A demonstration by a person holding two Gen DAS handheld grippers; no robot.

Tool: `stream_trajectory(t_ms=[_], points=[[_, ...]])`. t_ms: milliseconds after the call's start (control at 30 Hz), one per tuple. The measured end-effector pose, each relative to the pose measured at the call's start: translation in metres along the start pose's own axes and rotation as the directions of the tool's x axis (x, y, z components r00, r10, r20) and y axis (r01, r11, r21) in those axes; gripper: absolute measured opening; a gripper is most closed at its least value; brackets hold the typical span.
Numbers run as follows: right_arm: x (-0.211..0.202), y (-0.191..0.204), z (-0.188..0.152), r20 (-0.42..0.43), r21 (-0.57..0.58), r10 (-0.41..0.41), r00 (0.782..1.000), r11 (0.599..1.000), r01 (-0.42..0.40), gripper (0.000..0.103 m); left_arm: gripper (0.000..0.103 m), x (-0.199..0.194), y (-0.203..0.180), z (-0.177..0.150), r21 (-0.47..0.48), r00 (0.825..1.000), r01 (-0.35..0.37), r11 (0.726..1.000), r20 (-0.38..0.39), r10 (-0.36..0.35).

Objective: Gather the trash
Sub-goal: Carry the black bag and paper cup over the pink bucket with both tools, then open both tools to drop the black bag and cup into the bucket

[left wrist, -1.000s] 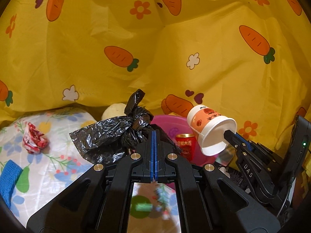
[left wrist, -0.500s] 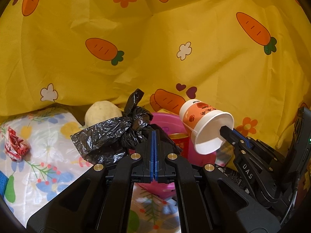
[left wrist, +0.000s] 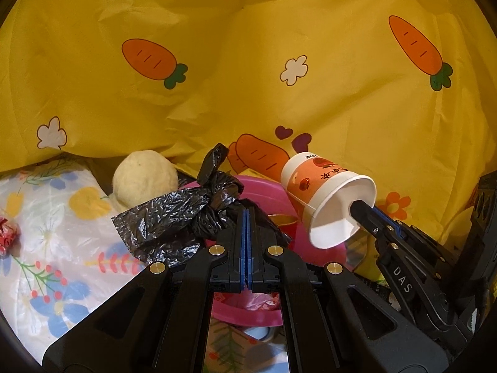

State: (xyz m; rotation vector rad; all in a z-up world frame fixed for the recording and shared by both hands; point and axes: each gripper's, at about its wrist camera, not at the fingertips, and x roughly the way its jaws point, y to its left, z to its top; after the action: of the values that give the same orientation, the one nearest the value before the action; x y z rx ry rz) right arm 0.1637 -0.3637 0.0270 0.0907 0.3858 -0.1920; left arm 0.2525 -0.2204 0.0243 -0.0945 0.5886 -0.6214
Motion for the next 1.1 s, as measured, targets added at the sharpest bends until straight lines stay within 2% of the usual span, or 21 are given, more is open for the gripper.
stream_trajectory(t_ms=[200, 300, 333, 367, 400, 433, 467, 500, 567, 633, 700, 833, 1000, 1100], points=[[0.007, -0.001, 0.001, -0.005, 0.002, -0.010, 1.000, 1.000, 0.010, 0.004, 0.000, 0.021, 0.002, 0.003, -0.020, 1.000, -0.003, 1.000, -0.027, 0.003], [0.009, -0.001, 0.001, -0.004, 0.003, -0.010, 1.000, 1.000, 0.010, 0.004, 0.000, 0.026, 0.004, 0.003, -0.030, 0.999, 0.027, 0.999, -0.028, -0.028], [0.010, -0.001, 0.000, -0.006, 0.003, -0.007, 1.000, 1.000, 0.007, 0.004, 0.001, 0.027, 0.003, 0.002, -0.022, 0.999, 0.042, 0.999, -0.026, -0.043], [0.011, 0.000, 0.000, -0.009, 0.002, -0.005, 1.000, 1.000, 0.005, 0.004, 0.004, 0.027, 0.003, 0.000, -0.009, 0.999, 0.026, 1.000, -0.027, -0.026], [0.012, 0.001, 0.000, -0.011, 0.001, -0.003, 1.000, 1.000, 0.003, 0.004, 0.022, 0.027, 0.004, -0.002, 0.002, 0.999, 0.002, 1.000, -0.032, -0.002], [0.013, 0.002, 0.000, -0.011, -0.001, -0.002, 1.000, 1.000, 0.002, 0.004, 0.055, 0.026, 0.007, -0.004, -0.002, 0.999, -0.019, 1.000, -0.037, 0.019], [0.014, 0.002, 0.000, -0.013, -0.002, 0.000, 1.000, 1.000, 0.000, 0.004, 0.069, 0.023, 0.013, -0.006, -0.026, 0.999, -0.038, 0.999, -0.025, 0.037], [0.014, 0.003, 0.000, -0.014, -0.002, 0.003, 1.000, 1.000, -0.003, 0.004, 0.077, 0.015, 0.020, -0.007, -0.061, 0.999, -0.045, 0.997, 0.006, 0.046], [0.015, 0.004, -0.001, -0.016, -0.005, 0.009, 1.000, 1.000, -0.009, 0.004, 0.078, 0.001, 0.032, -0.007, -0.102, 0.998, -0.054, 0.993, 0.032, 0.058], [0.016, 0.006, -0.002, -0.020, -0.010, 0.015, 1.000, 1.000, -0.015, 0.004, 0.080, -0.016, 0.039, -0.008, -0.108, 0.992, -0.103, 0.989, 0.062, 0.111], [0.017, 0.010, -0.002, -0.030, -0.017, 0.024, 0.999, 1.000, -0.025, 0.004, 0.084, -0.038, 0.043, -0.009, -0.100, 0.980, -0.159, 0.982, 0.107, 0.169], [0.019, 0.018, -0.005, -0.041, -0.032, 0.030, 0.999, 0.999, -0.031, 0.004, 0.091, -0.084, 0.052, -0.015, -0.088, 0.939, -0.274, 0.958, 0.190, 0.286], [0.026, 0.021, -0.011, -0.067, -0.025, 0.028, 0.997, 0.999, -0.030, 0.004, 0.091, -0.134, 0.076, -0.021, -0.142, 0.905, -0.337, 0.931, 0.226, 0.362], [0.028, 0.022, -0.015, -0.080, -0.022, 0.017, 0.997, 1.000, -0.019, 0.004, 0.091, -0.159, 0.088, -0.023, -0.166, 0.873, -0.393, 0.904, 0.243, 0.424]])
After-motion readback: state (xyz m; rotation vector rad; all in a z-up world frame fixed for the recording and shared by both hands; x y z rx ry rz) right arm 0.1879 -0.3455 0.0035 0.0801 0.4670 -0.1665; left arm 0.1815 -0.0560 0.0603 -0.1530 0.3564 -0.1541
